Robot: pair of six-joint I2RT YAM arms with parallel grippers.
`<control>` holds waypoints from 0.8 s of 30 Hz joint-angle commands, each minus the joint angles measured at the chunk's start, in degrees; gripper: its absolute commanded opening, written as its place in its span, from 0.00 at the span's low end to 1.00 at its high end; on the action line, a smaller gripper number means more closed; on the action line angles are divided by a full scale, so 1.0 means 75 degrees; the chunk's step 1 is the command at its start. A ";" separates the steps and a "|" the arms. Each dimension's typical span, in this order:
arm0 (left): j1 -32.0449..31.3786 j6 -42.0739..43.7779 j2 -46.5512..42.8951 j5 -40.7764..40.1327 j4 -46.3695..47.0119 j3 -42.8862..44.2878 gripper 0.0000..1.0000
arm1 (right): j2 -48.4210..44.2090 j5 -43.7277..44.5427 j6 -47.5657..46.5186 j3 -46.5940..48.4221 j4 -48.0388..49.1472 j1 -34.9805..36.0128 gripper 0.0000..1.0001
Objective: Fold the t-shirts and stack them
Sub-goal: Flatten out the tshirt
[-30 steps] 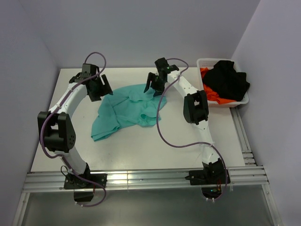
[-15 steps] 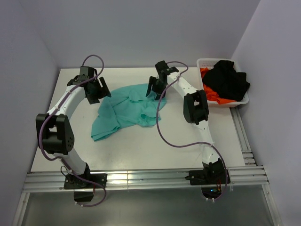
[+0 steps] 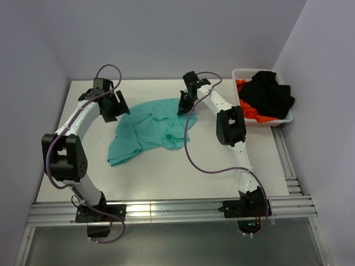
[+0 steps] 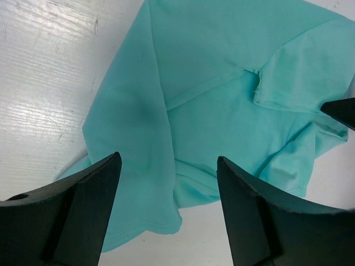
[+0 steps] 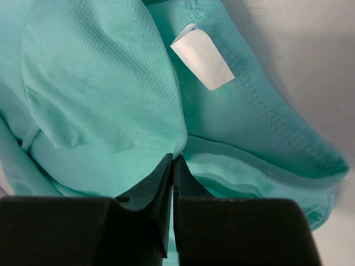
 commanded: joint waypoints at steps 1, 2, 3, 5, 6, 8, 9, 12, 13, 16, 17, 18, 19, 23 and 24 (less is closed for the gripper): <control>0.0044 0.0029 -0.0214 0.0090 0.0175 -0.0030 0.75 | 0.0101 -0.0040 -0.0022 0.0305 0.0056 -0.0065 0.00; 0.0044 0.0018 -0.0237 0.0148 0.0163 -0.0065 0.75 | 0.0089 -0.0052 -0.0023 0.0305 0.0044 -0.0065 0.00; 0.0021 0.0053 -0.0226 0.0218 0.0140 -0.0089 0.74 | 0.0054 -0.0052 -0.0034 0.0305 0.0033 -0.0065 0.00; -0.0061 0.0158 -0.0214 0.0254 0.0023 -0.0031 0.75 | -0.0004 -0.0029 -0.0034 0.0282 0.0021 -0.0077 0.00; -0.0258 0.0321 -0.0202 0.0208 -0.0105 0.0016 0.76 | -0.0051 -0.0017 -0.0023 0.0258 0.0009 -0.0077 0.00; -0.0563 0.0474 -0.0085 -0.0014 -0.0480 0.0203 0.77 | -0.0227 0.0065 -0.0023 0.0200 -0.0026 -0.0100 0.00; -0.0959 0.0556 -0.0073 -0.0120 -0.0586 0.0239 0.77 | -0.0367 0.0065 -0.0023 0.0176 -0.0026 -0.0158 0.00; -0.1665 0.0452 0.0055 -0.0355 -0.0903 0.0240 0.78 | -0.0555 0.0065 0.0024 0.0036 -0.0014 -0.0299 0.00; -0.1771 0.0382 0.0160 -0.0355 -0.1043 0.0204 0.77 | -0.0602 0.0065 0.0024 -0.0011 -0.0026 -0.0334 0.00; -0.1994 0.0206 0.0407 -0.0507 -0.1417 0.0064 0.76 | -0.0789 0.0100 0.0001 -0.0292 0.0009 -0.0440 0.00; -0.2099 0.0136 0.0465 -0.0612 -0.1558 0.0040 0.77 | -0.0825 0.0100 -0.0011 -0.0362 -0.0003 -0.0452 0.00; -0.2158 0.0112 0.0547 -0.0625 -0.1641 0.0005 0.77 | -0.0895 0.0089 -0.0011 -0.0468 -0.0014 -0.0452 0.00; -0.2217 0.0100 0.0559 -0.0915 -0.1700 -0.0030 0.77 | -0.0930 0.0077 -0.0011 -0.0515 -0.0003 -0.0475 0.00; -0.2416 -0.0344 0.0466 -0.1409 -0.1771 -0.0334 0.77 | -0.1036 0.0007 -0.0023 -0.0574 -0.0026 -0.0510 0.00; -0.2416 -0.0438 0.0443 -0.1503 -0.1759 -0.0381 0.77 | -0.1036 -0.0005 -0.0011 -0.0586 -0.0026 -0.0510 0.00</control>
